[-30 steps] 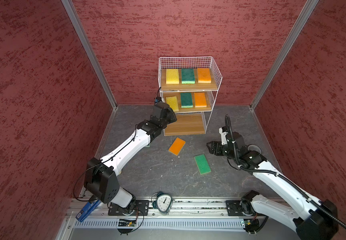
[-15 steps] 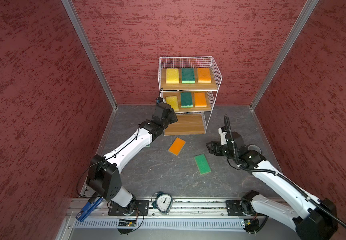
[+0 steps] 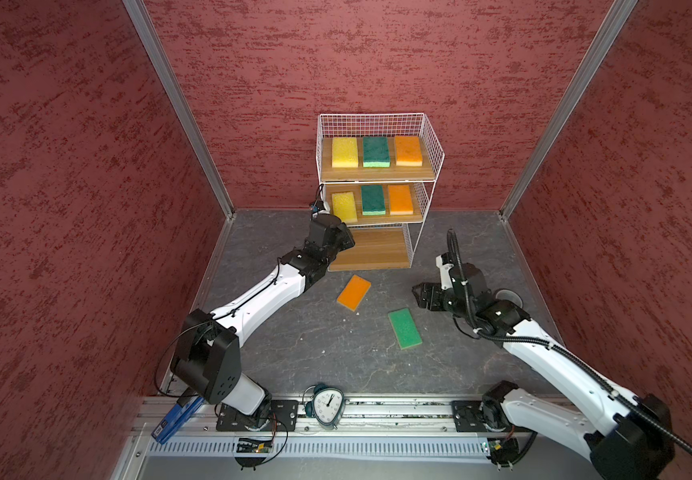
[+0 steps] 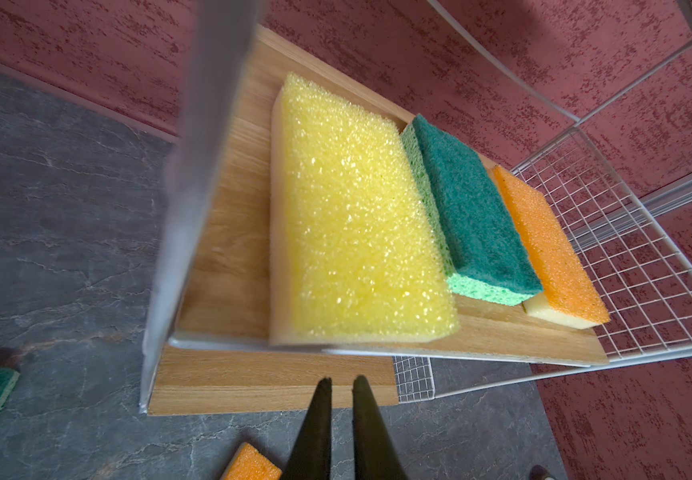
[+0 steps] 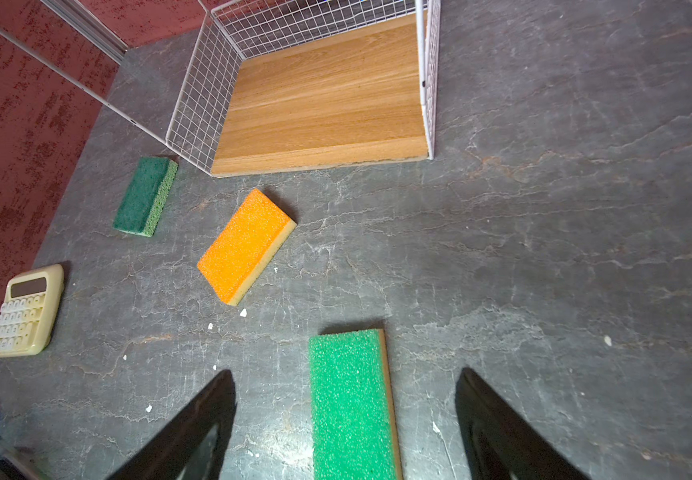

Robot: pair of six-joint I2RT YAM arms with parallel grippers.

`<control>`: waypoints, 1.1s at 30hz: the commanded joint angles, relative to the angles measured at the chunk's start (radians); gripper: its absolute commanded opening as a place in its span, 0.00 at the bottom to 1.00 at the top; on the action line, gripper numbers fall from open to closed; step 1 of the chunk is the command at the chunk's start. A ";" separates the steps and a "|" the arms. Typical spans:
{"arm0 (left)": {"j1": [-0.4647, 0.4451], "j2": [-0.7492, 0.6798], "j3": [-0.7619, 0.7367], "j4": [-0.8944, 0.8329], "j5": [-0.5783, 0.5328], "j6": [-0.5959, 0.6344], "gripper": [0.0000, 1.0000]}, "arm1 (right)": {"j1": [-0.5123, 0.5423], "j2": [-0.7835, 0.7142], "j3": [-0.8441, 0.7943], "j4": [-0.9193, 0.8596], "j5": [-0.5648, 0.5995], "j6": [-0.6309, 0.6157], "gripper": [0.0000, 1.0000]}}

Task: Place and organize the cleaning sponges onto the shelf
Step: 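Hold the left gripper at the middle shelf edge above the placed sponges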

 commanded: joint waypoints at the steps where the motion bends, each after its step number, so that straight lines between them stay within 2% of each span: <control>1: -0.016 -0.049 -0.027 0.108 -0.049 -0.002 0.13 | 0.003 -0.010 -0.013 0.028 0.010 -0.012 0.84; 8: -0.046 -0.079 -0.054 0.177 -0.103 0.037 0.13 | 0.003 -0.012 -0.014 0.029 0.005 -0.015 0.84; 13: -0.049 -0.073 -0.041 0.154 -0.139 0.030 0.13 | 0.003 -0.012 -0.017 0.032 0.003 -0.015 0.84; 33: -0.065 -0.058 -0.060 0.152 -0.167 0.002 0.13 | 0.003 -0.015 -0.023 0.034 0.005 -0.021 0.84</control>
